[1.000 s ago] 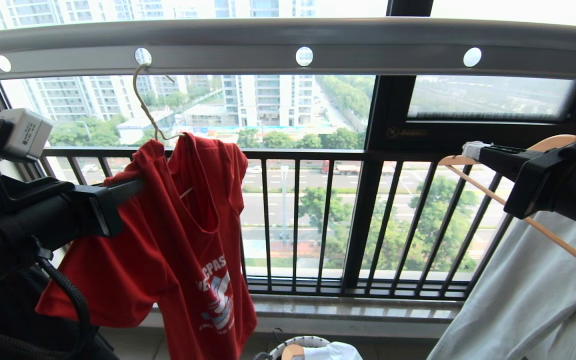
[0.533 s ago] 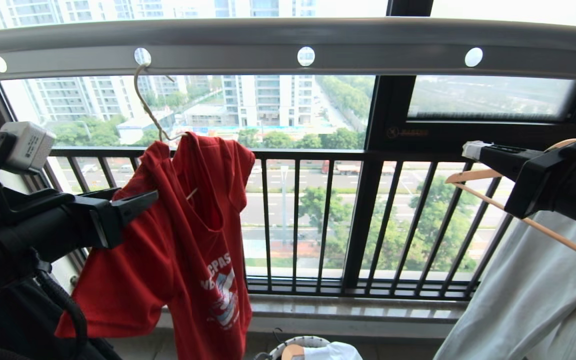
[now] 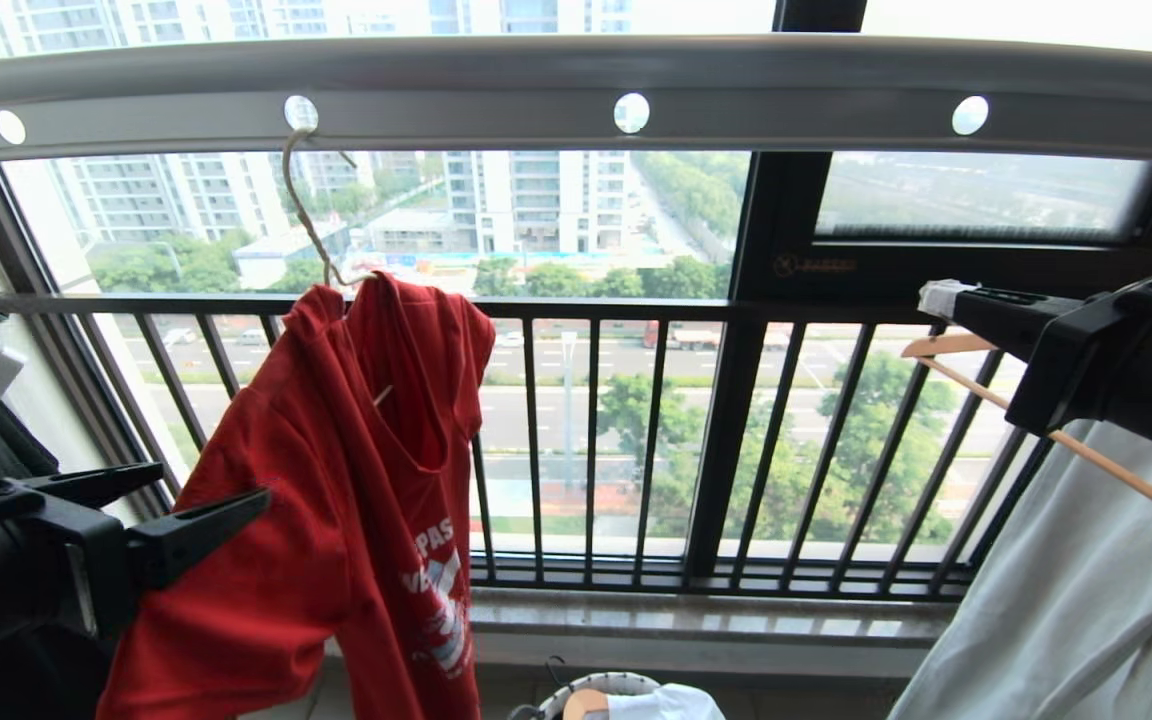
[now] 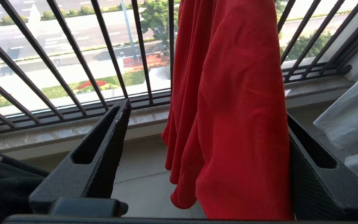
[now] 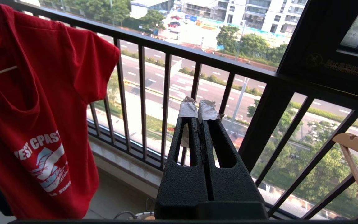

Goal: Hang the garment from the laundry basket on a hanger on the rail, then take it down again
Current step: Hang the clothes rack on the clothesline, then take the clothes off the clothes rack

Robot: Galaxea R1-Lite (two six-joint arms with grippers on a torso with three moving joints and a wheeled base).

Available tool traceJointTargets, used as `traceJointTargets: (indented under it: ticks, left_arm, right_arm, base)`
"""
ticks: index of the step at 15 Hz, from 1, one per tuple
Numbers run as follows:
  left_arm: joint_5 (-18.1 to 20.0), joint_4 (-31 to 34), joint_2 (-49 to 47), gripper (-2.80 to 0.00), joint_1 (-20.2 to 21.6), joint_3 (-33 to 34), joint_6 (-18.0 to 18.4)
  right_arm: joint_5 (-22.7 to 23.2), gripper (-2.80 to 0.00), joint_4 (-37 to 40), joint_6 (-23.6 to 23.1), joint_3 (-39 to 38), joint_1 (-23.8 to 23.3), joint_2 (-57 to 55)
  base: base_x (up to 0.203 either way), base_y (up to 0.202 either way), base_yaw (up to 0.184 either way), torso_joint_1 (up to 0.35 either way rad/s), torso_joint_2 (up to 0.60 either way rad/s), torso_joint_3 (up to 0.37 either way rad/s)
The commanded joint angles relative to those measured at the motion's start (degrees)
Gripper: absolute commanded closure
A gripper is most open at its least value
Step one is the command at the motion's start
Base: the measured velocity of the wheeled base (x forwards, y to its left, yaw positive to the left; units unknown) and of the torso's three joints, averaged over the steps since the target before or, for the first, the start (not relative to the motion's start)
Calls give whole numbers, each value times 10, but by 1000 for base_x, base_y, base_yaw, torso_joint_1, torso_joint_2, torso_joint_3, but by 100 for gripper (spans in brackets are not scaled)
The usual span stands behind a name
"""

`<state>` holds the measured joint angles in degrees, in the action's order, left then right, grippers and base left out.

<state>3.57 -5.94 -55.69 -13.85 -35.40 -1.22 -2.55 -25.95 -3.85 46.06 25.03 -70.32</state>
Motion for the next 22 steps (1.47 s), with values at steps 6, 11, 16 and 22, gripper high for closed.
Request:
traceJointTargets:
  ticks: [6, 11, 16, 22]
  left_arm:
    - [-1, 156, 125, -280, -28, 42, 24]
    - [-2, 145, 143, -280, -28, 94, 30]
    - [-1, 50, 136, 0, -28, 122, 29]
    - [-1, 39, 127, 0, -28, 125, 28]
  right_arm:
    - [5, 0, -1, 0, -5, 12, -11]
    - [5, 0, -1, 0, -4, 12, -15]
    - [5, 0, -1, 0, -5, 12, -12]
    - [5, 0, -1, 0, -6, 12, -11]
  base:
    - [0, 0, 0, 0, 0, 0]
    - [0, 0, 0, 0, 0, 0]
    - [0, 0, 0, 0, 0, 0]
    - [0, 0, 0, 0, 0, 0]
